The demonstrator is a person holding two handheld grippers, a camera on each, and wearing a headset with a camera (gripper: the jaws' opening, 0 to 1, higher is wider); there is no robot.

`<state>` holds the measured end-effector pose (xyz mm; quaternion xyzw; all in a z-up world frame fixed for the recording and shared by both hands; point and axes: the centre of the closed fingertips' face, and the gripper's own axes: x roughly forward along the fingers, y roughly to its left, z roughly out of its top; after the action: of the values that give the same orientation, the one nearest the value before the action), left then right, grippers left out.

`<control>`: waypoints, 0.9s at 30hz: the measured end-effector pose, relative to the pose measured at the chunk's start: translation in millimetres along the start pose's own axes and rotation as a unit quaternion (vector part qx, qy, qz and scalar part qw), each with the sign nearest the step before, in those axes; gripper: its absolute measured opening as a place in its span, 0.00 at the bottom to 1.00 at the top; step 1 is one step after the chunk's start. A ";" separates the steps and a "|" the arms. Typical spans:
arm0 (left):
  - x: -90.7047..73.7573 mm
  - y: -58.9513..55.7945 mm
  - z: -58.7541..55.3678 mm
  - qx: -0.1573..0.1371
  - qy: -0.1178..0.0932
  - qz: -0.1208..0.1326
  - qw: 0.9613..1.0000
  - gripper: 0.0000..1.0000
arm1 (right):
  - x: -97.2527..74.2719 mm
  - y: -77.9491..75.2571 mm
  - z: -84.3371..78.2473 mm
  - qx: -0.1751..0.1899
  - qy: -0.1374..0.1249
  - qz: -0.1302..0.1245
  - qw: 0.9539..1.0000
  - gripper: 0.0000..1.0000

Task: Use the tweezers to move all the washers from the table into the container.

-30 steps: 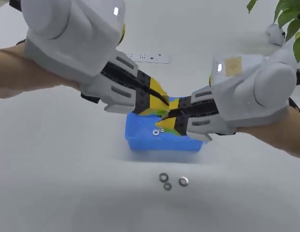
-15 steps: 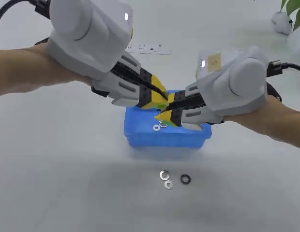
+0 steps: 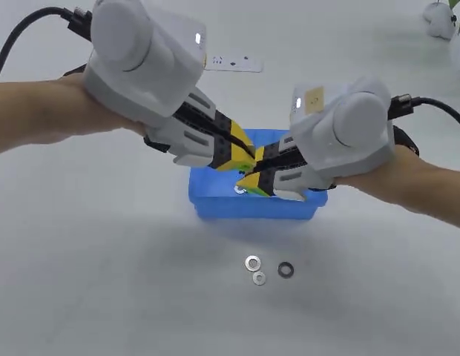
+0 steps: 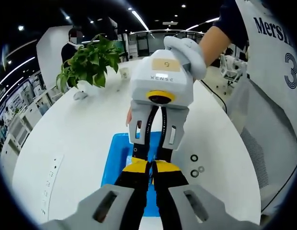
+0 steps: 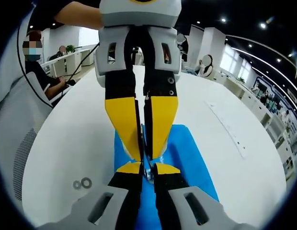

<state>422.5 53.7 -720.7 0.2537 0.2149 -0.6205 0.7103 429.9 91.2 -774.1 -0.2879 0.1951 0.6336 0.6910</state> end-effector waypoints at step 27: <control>-18.7 -13.4 25.6 0.025 -0.005 0.008 1.000 0.07 | -25.1 8.1 20.4 -0.012 -0.012 -0.004 1.000 0.11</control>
<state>406.4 50.7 -690.4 0.2705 0.1938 -0.6209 0.7097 416.9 85.5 -744.0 -0.2893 0.1781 0.6364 0.6925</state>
